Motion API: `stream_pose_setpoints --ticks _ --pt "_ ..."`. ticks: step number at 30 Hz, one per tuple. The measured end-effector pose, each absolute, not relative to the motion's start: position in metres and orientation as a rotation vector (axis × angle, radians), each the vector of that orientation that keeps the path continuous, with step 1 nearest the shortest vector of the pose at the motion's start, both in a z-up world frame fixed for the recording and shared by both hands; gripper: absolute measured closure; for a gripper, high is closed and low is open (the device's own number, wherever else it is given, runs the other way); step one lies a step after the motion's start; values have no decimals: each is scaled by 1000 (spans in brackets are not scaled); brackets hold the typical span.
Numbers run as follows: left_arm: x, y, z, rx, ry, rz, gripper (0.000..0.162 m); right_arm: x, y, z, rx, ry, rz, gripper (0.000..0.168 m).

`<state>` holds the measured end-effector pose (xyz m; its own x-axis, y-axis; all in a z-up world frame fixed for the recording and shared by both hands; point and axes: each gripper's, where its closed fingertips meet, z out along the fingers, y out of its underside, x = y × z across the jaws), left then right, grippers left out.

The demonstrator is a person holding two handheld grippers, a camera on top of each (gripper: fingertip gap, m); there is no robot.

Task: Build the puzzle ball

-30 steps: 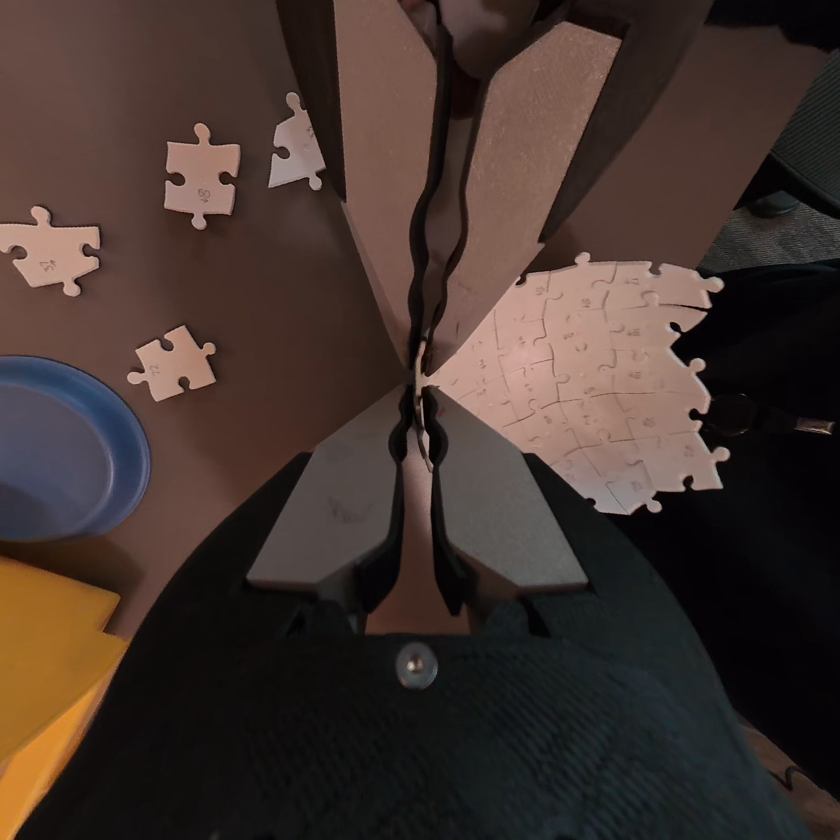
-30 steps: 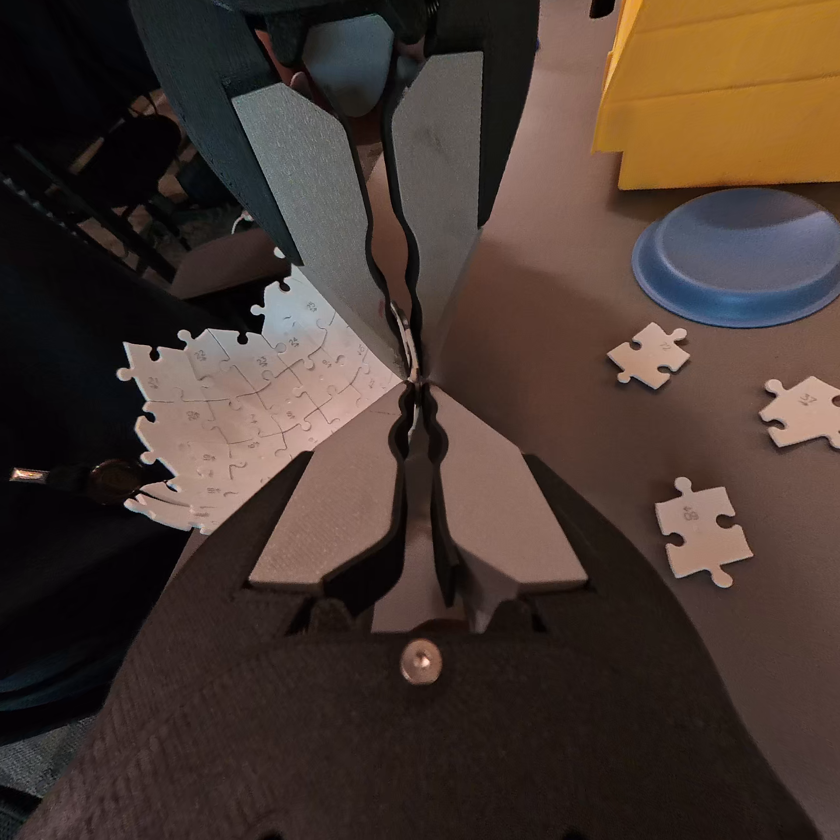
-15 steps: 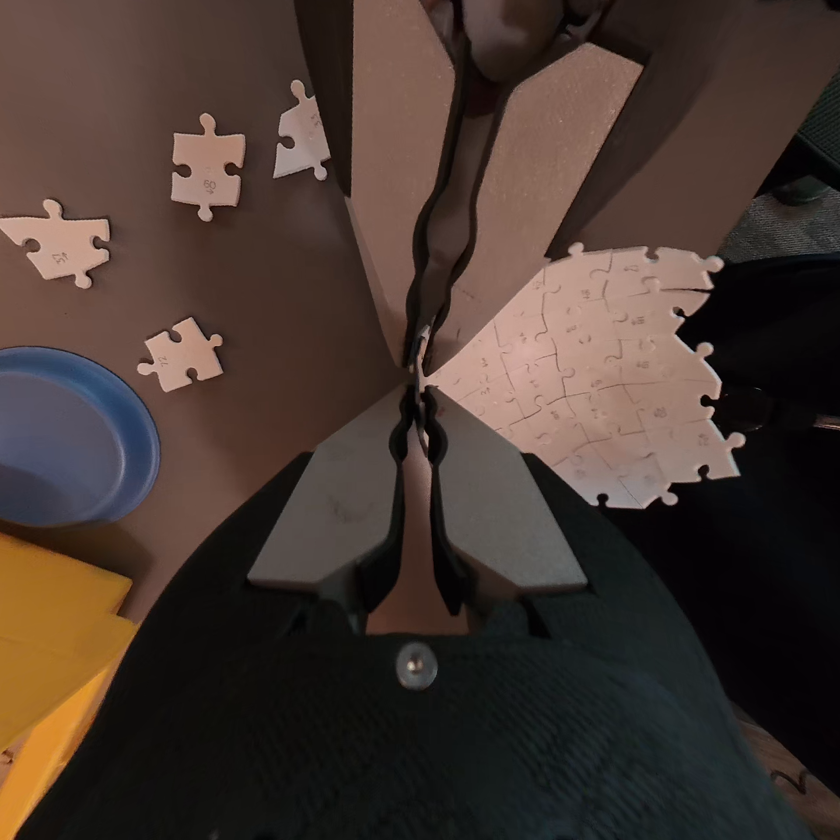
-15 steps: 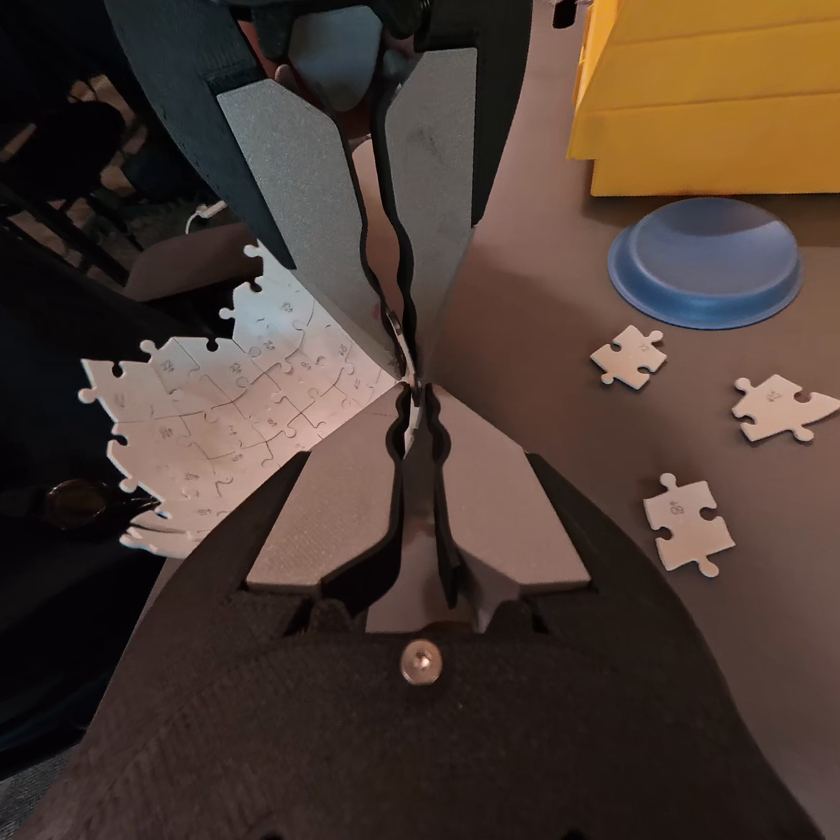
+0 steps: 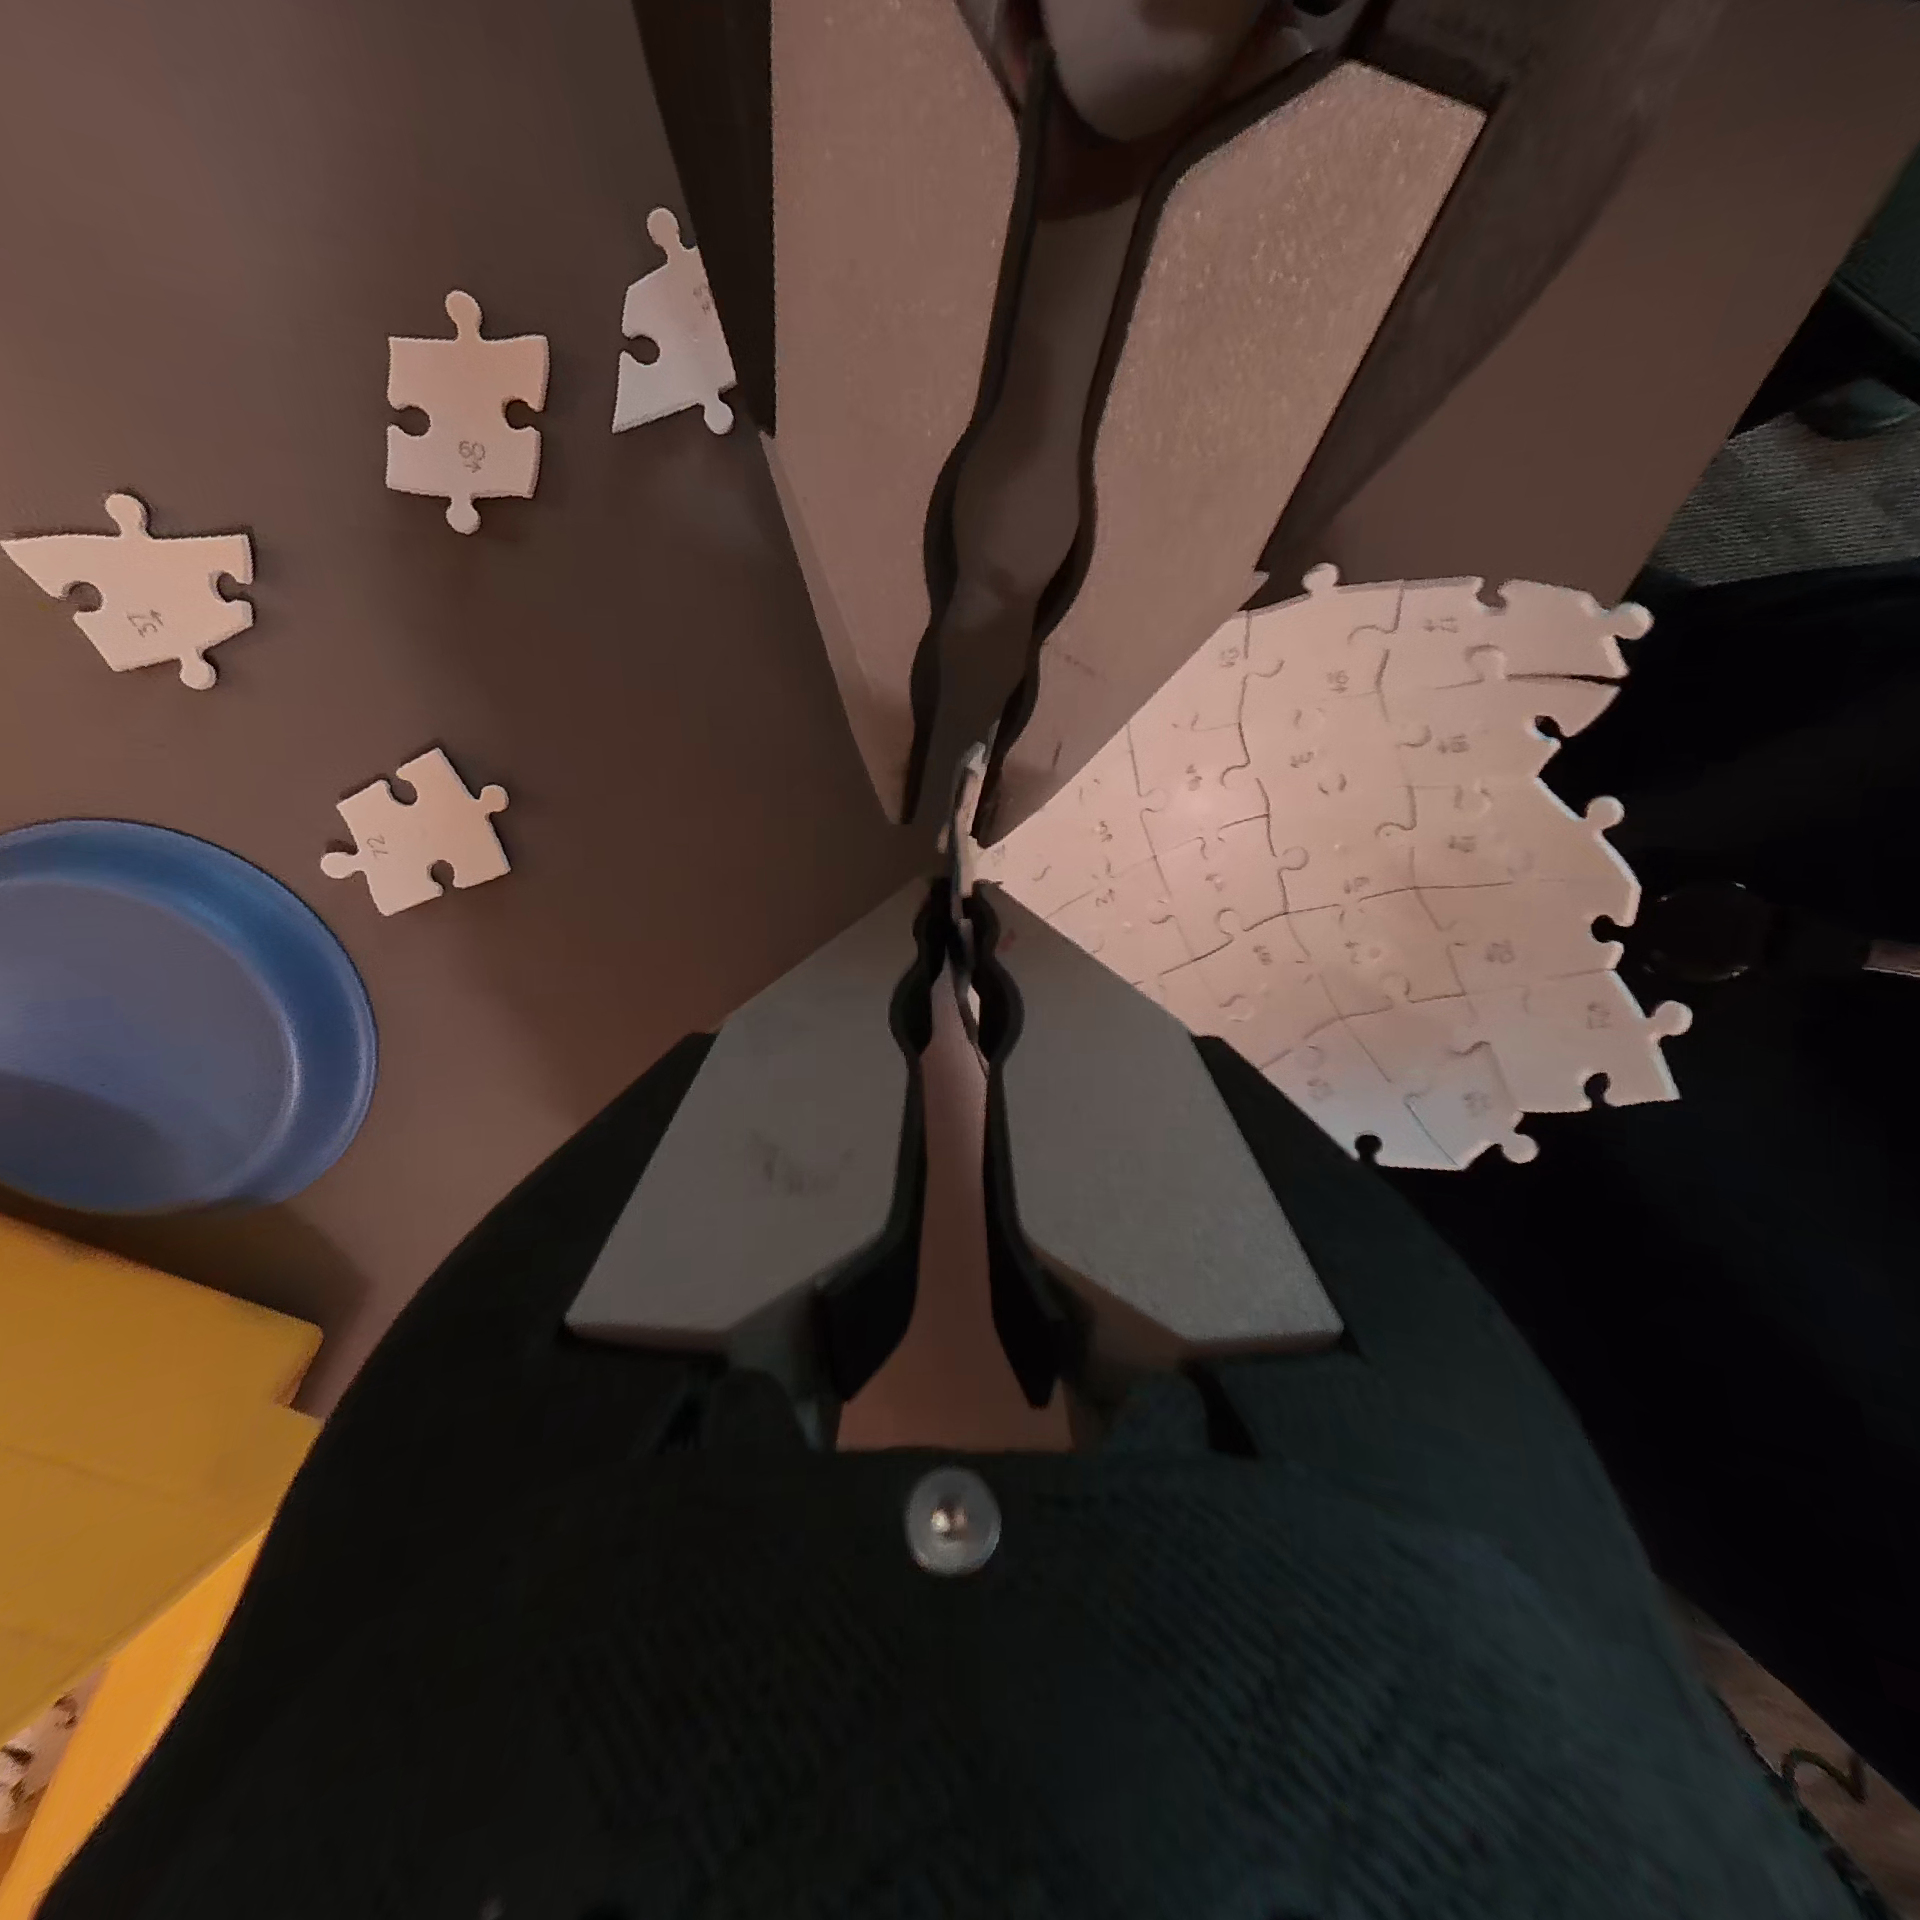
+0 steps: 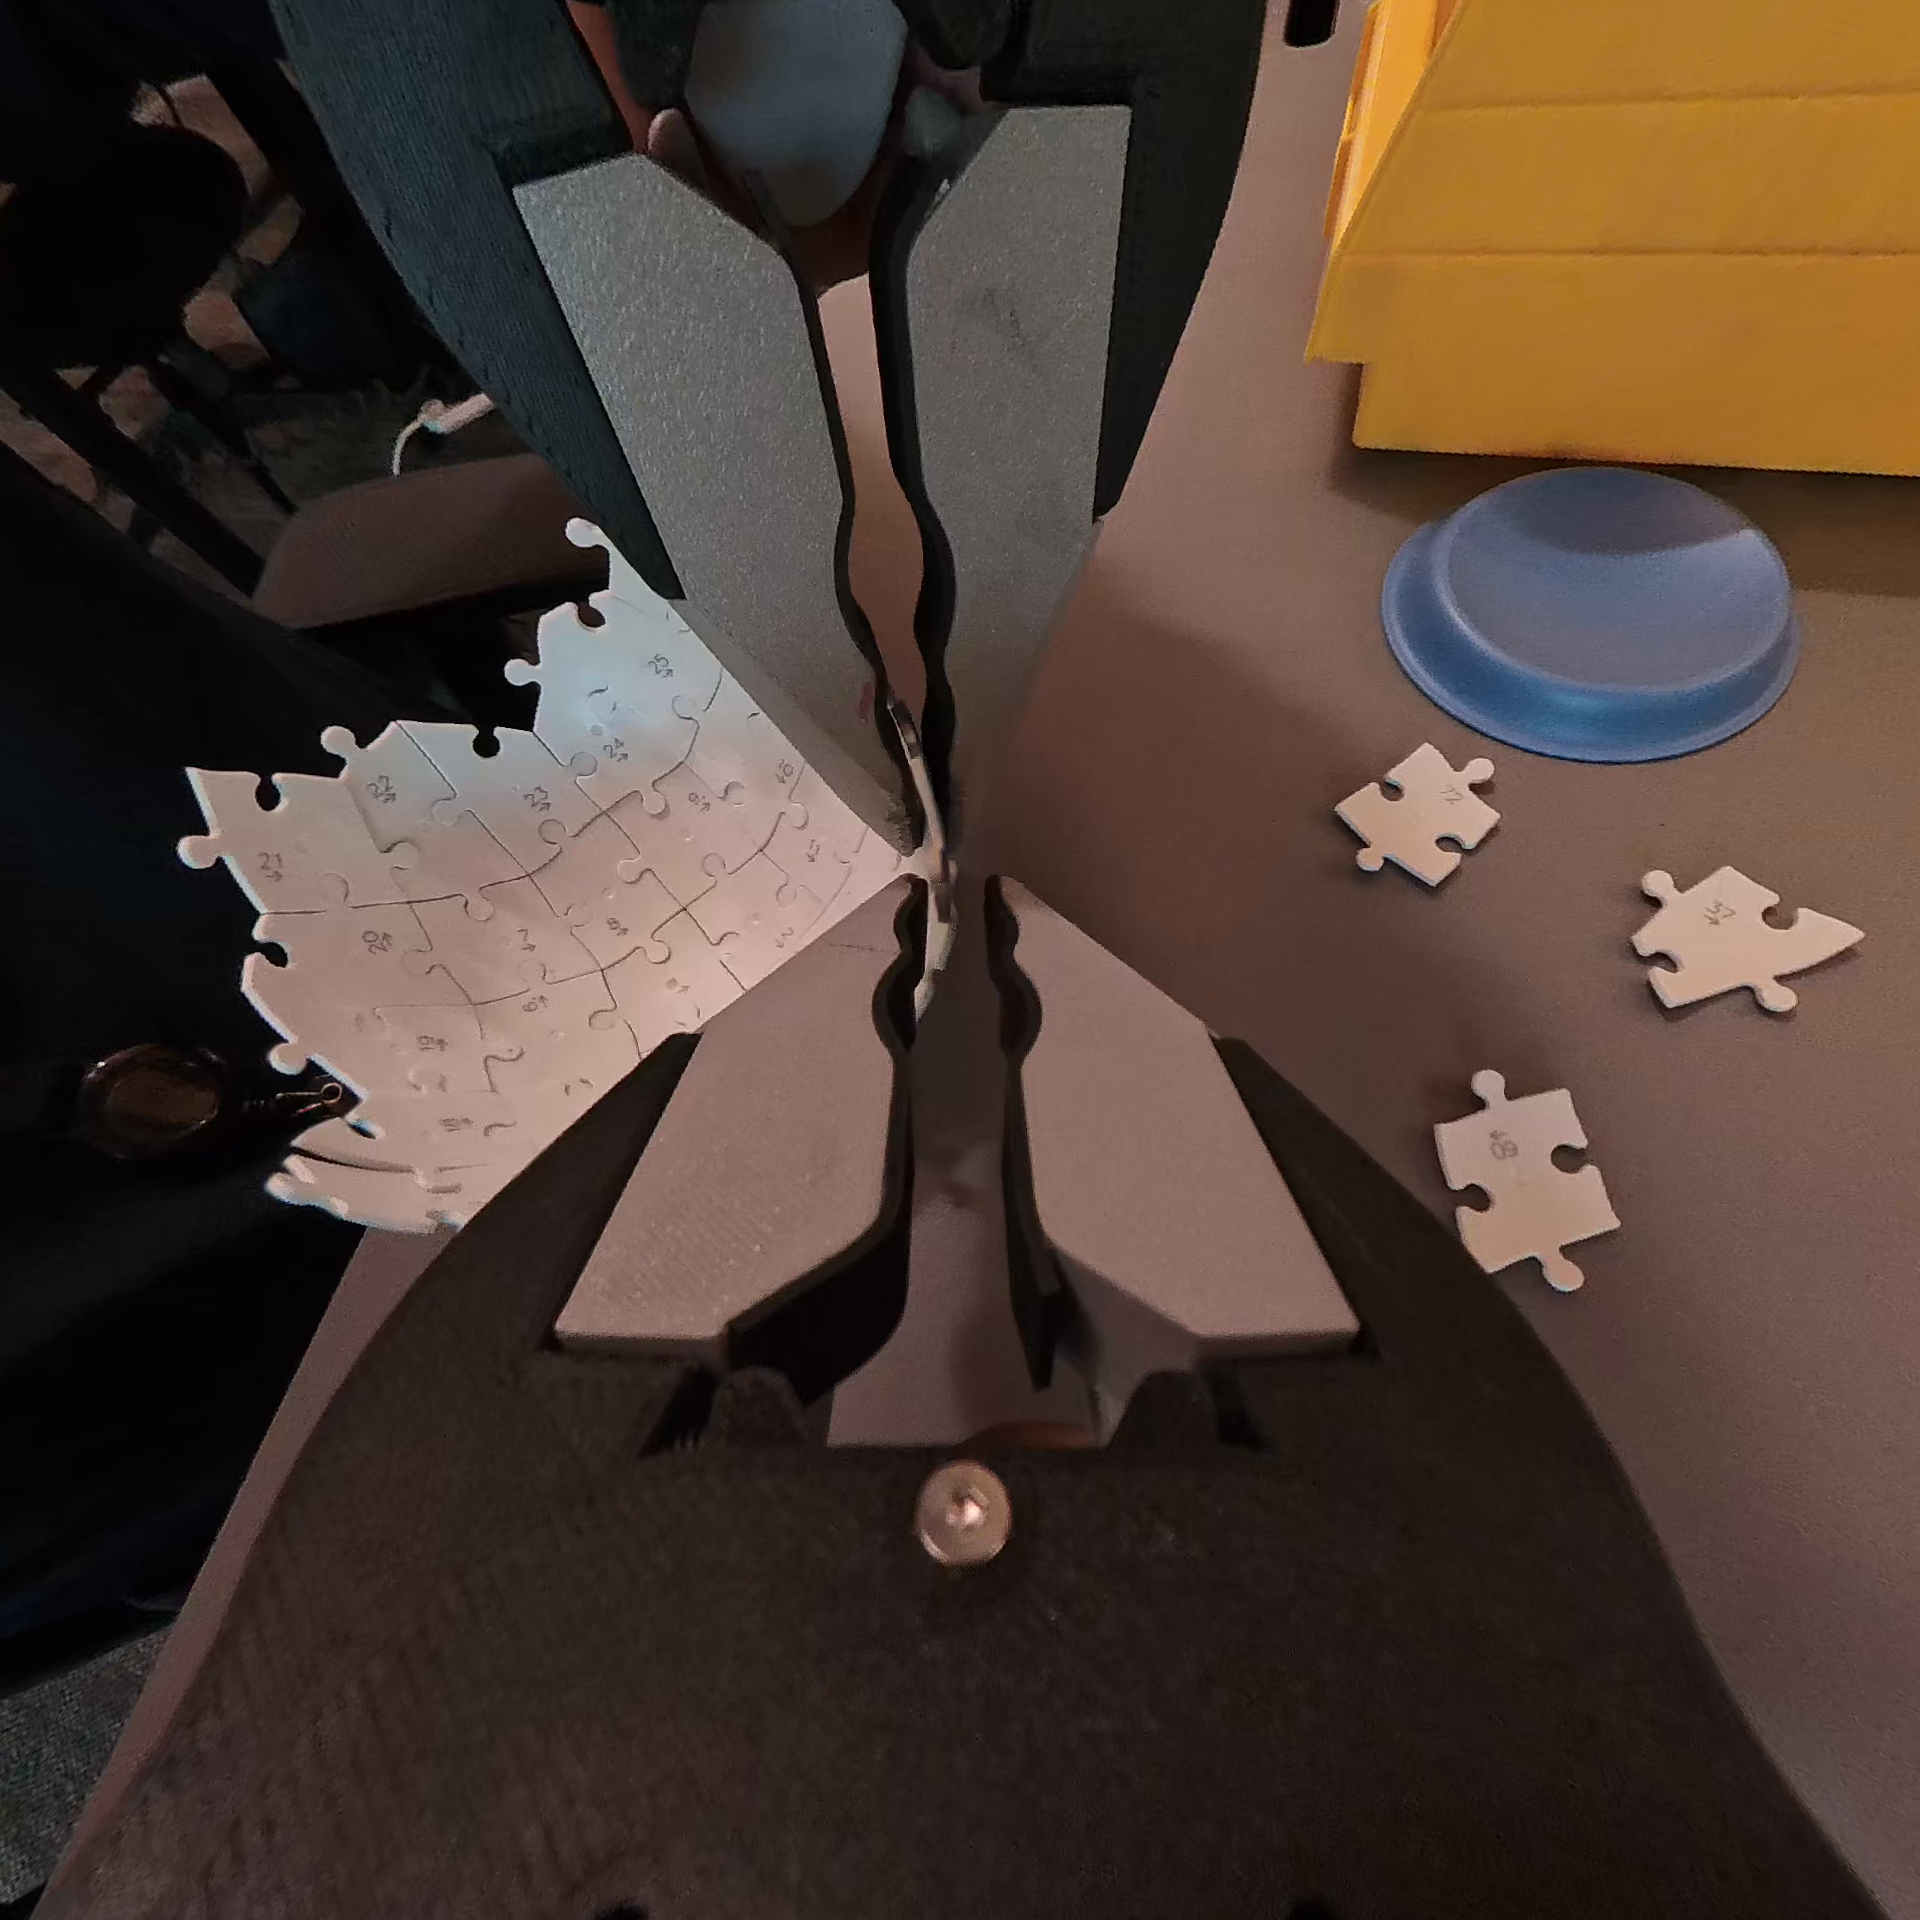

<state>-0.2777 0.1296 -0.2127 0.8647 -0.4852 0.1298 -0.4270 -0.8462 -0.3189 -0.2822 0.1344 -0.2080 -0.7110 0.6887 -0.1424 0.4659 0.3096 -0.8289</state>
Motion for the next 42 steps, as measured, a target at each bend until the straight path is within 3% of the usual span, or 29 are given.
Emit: stream_pose_setpoints --ticks 42 --pt "-281 133 -218 -2782 670 -328 159 -284 131 -217 -1121 -2343 1358 167"
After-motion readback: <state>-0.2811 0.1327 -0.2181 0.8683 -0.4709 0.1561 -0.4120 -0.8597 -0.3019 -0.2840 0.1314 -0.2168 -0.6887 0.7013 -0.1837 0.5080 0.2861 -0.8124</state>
